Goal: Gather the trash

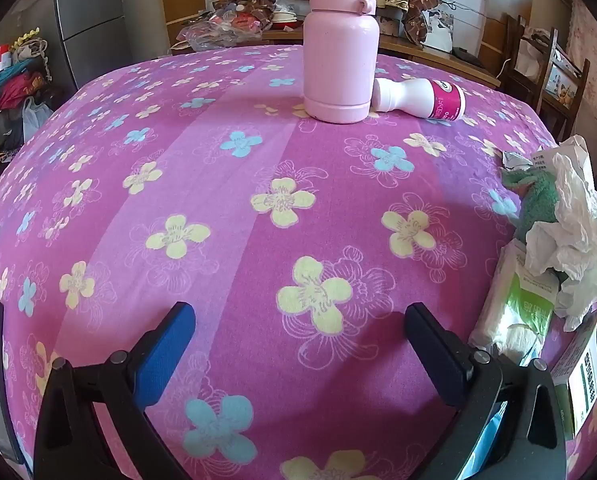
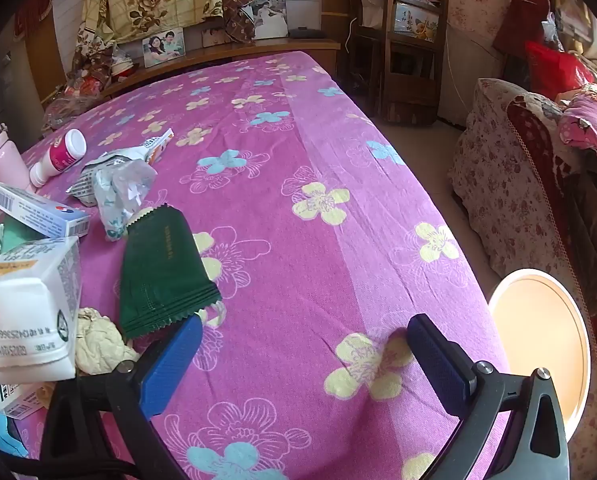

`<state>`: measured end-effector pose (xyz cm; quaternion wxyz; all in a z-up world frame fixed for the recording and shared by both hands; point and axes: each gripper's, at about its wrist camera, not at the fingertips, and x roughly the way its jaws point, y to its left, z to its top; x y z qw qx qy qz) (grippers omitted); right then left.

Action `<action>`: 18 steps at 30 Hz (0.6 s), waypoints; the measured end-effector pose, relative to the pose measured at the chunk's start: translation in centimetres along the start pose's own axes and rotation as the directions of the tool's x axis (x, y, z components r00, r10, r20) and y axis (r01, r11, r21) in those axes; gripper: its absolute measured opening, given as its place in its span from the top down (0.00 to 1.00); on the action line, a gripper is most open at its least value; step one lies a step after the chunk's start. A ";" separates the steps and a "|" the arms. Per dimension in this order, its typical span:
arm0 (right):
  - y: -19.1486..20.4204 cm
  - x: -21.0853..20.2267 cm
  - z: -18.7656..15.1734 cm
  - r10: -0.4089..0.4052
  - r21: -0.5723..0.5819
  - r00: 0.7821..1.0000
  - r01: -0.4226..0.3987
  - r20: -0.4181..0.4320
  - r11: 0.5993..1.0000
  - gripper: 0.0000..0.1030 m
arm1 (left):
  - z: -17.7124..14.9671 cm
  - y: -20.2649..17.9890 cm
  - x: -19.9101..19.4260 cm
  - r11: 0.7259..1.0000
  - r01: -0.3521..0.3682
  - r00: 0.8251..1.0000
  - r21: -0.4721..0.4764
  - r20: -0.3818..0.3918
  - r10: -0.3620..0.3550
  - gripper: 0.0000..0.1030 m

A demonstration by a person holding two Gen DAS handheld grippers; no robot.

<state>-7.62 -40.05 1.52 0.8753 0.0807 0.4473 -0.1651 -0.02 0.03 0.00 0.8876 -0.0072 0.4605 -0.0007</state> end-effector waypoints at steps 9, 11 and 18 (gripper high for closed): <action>-0.6 -1.5 -0.6 0.081 -0.038 0.995 -0.083 -0.057 0.996 0.00 | -1.2 0.6 -3.8 1.000 -0.011 0.999 0.017 0.039 0.011 0.00; -1.5 -3.3 -1.6 0.082 -0.017 0.997 -0.082 -0.016 0.996 0.00 | -1.1 0.9 -5.6 1.000 0.000 0.998 0.009 0.070 -0.001 0.00; -2.6 -12.3 -3.1 0.051 0.002 0.988 -0.052 0.145 0.999 0.00 | -2.3 0.0 -13.2 0.998 0.055 0.983 0.029 0.175 -0.059 0.00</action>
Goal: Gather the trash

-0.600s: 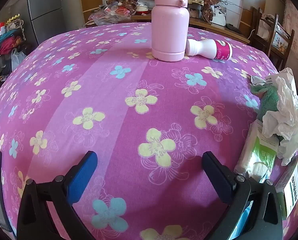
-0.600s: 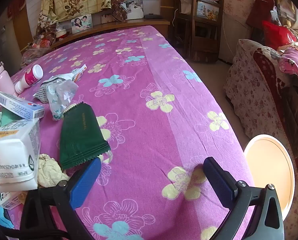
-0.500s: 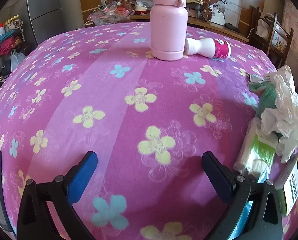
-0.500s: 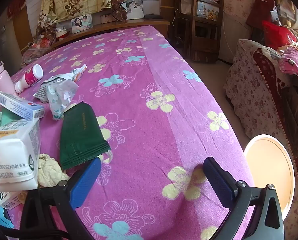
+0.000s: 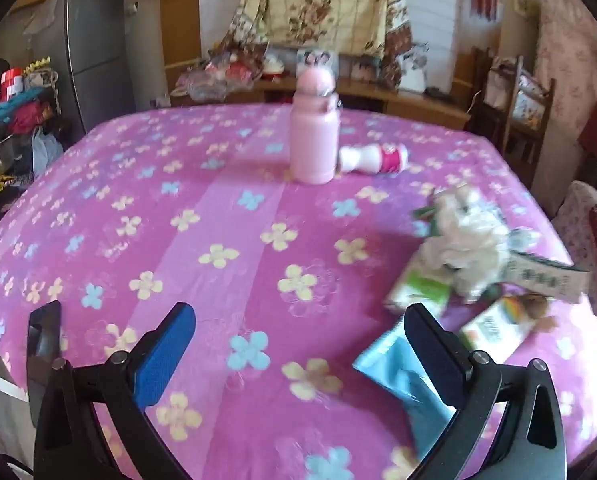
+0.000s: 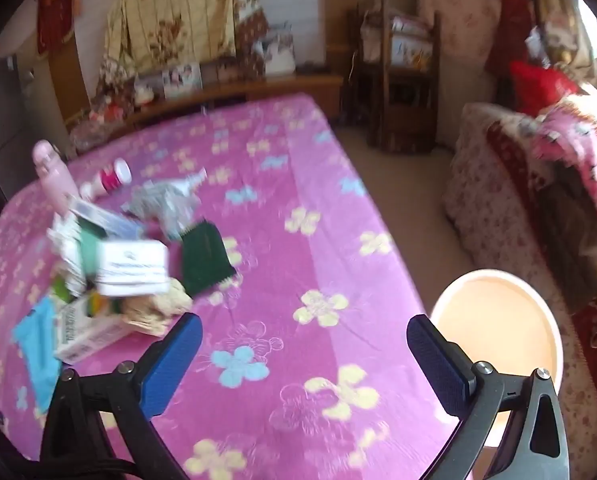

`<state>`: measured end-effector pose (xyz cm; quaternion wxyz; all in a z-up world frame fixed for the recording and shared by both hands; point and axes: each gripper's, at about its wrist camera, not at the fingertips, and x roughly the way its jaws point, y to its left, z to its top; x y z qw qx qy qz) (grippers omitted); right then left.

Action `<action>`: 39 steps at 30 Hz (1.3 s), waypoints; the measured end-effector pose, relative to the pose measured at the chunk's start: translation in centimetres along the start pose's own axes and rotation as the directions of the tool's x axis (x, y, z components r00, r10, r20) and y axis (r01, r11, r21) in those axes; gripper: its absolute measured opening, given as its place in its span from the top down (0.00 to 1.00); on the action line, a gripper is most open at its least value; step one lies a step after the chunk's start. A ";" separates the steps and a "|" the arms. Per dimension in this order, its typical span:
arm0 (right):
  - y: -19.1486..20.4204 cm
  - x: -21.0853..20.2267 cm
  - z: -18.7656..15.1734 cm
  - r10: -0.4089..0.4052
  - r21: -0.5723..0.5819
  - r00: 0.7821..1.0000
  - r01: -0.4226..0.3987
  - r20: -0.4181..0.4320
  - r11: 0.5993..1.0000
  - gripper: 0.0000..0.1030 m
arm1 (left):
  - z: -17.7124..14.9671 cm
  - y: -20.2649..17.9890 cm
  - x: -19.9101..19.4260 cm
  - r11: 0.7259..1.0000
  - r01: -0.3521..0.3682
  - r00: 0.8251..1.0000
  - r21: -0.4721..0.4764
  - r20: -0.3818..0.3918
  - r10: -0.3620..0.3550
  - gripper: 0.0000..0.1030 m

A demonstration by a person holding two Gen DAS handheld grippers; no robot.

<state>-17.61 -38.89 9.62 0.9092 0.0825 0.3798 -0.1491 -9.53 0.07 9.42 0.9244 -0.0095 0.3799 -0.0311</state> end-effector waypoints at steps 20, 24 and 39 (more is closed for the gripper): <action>3.3 -15.1 -1.6 0.045 -0.051 0.955 -0.031 0.293 0.998 0.00 | -3.3 -6.0 -14.2 0.995 0.088 0.960 0.051 0.261 -0.098 0.00; 3.8 -16.7 -2.1 0.046 -0.064 0.944 -0.026 0.326 0.998 0.00 | -4.2 -6.6 -15.5 0.993 0.095 0.955 0.067 0.274 -0.110 0.00; 4.4 -18.6 -2.3 0.060 -0.078 0.931 -0.034 0.359 0.996 0.00 | -5.1 -7.5 -17.0 0.991 0.097 0.944 0.091 0.309 -0.121 0.00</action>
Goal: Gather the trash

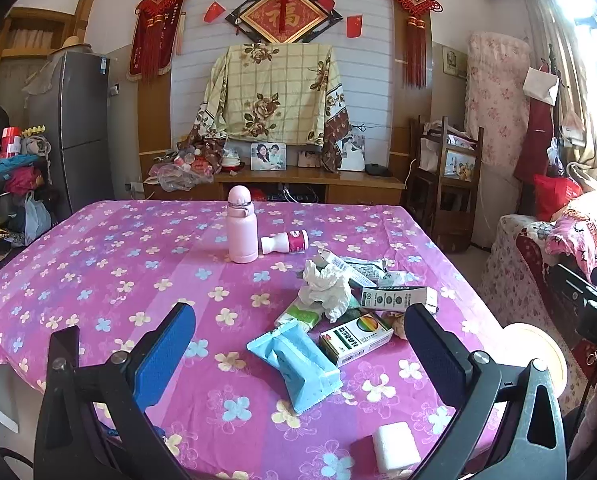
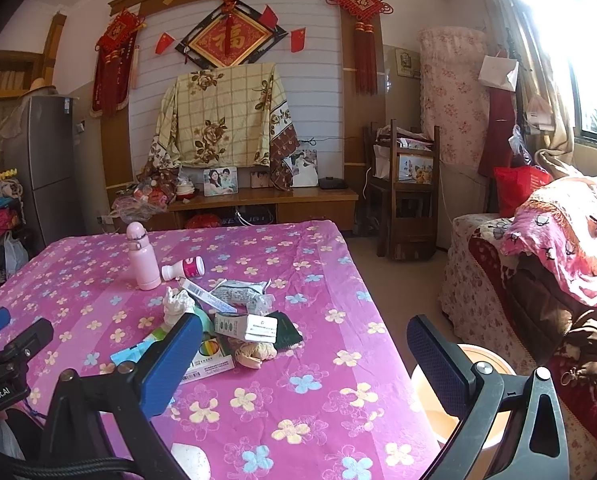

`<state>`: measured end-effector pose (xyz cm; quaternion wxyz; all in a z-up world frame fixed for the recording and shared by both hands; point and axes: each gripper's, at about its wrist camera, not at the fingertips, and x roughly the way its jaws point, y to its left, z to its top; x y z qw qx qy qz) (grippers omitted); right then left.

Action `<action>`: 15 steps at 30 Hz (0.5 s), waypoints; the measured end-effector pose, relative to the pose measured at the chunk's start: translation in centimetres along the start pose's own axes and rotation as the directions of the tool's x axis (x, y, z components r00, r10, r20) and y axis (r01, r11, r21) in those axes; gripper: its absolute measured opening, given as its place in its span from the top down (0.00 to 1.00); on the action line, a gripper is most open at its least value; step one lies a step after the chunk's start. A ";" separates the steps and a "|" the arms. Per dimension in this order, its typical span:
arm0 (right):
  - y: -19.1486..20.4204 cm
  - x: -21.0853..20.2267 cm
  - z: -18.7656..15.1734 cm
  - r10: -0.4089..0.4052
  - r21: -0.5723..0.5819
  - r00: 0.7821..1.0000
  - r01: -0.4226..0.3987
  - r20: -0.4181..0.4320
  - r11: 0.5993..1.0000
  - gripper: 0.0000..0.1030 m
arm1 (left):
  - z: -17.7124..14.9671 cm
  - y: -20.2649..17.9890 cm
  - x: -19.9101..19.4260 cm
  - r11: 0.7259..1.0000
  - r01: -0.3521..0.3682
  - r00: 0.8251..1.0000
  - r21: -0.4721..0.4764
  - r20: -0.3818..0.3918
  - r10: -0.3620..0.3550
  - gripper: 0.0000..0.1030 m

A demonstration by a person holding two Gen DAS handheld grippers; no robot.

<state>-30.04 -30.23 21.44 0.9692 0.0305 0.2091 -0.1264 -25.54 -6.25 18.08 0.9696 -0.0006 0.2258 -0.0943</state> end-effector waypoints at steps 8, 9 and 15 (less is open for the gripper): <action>0.2 0.1 0.0 0.004 -0.004 1.000 -0.004 -0.004 1.000 0.00 | 0.1 -0.1 -0.3 1.000 -0.003 1.000 0.007 0.013 0.003 0.00; 0.3 0.1 0.0 0.006 -0.005 1.000 -0.006 -0.004 1.000 0.00 | 0.1 -0.2 -0.2 1.000 -0.003 1.000 0.007 0.010 0.003 0.00; 0.5 0.2 0.0 0.010 -0.007 1.000 -0.010 -0.008 1.000 0.00 | 0.1 -0.2 -0.2 1.000 0.001 1.000 0.008 0.006 -0.001 0.00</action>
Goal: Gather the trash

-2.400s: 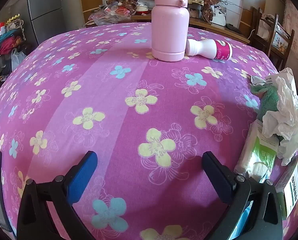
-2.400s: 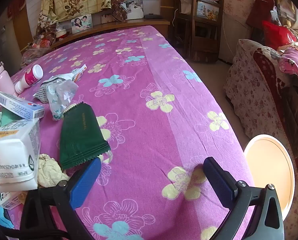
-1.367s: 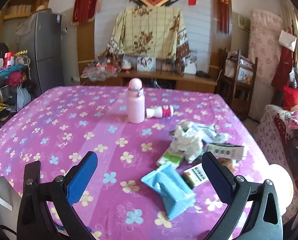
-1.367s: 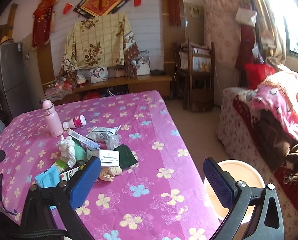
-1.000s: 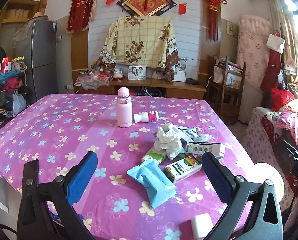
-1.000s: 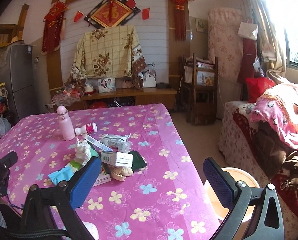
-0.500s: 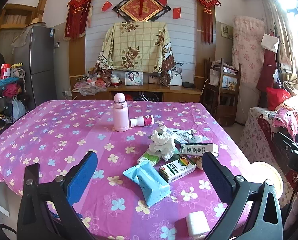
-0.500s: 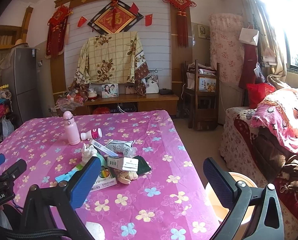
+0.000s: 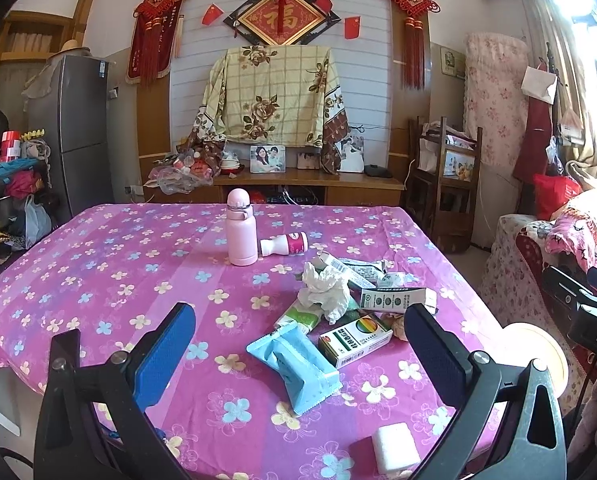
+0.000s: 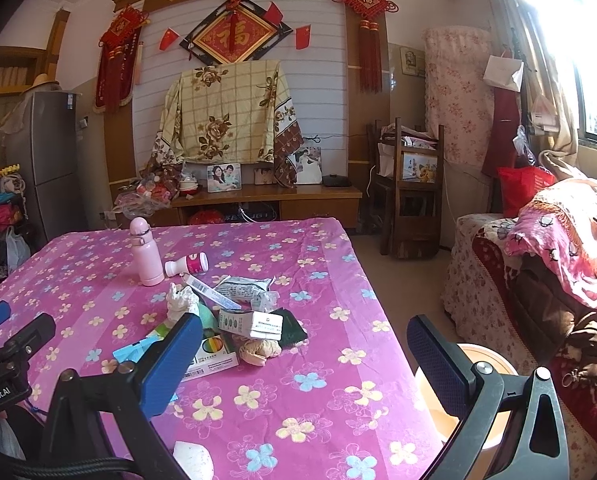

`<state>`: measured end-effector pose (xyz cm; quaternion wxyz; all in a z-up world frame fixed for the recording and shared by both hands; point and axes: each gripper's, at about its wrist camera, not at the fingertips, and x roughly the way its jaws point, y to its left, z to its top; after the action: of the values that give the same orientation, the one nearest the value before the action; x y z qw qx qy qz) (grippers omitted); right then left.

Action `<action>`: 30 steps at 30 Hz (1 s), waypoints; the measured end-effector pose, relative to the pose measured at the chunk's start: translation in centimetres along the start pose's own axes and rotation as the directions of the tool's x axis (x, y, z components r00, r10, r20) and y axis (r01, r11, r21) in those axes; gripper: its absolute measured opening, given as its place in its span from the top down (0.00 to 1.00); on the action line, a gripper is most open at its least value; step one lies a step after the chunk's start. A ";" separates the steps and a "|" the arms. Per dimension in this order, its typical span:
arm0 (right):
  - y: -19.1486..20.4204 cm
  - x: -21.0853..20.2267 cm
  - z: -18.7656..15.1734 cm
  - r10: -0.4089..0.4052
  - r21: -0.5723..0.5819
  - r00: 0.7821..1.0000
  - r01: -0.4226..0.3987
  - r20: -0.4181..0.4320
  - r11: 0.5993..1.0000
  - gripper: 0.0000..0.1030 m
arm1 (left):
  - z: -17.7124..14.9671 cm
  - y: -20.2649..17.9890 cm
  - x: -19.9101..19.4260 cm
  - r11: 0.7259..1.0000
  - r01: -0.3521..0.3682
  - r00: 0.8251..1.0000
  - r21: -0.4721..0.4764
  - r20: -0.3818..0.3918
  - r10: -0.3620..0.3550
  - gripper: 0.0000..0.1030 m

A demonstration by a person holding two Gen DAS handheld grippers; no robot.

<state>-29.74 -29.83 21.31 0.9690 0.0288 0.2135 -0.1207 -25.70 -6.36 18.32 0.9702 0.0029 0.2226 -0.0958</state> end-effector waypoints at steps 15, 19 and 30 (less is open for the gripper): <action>0.4 0.2 -0.1 0.006 -0.007 1.000 -0.006 -0.007 1.000 0.00 | 0.2 0.3 0.0 1.000 -0.008 1.000 -0.001 0.005 0.008 0.00; 0.6 0.3 -0.1 0.014 -0.001 1.000 -0.014 -0.010 1.000 0.00 | 0.2 0.4 0.0 1.000 -0.012 1.000 -0.005 0.003 0.012 0.00; 0.7 0.3 -0.1 0.013 0.002 1.000 -0.013 -0.012 1.000 0.00 | 0.1 0.3 0.2 1.000 -0.015 1.000 -0.007 0.001 0.015 0.00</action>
<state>-29.32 -29.20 21.04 0.9685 0.0317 0.2191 -0.1142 -25.37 -6.12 18.33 0.9710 0.0012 0.2223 -0.0880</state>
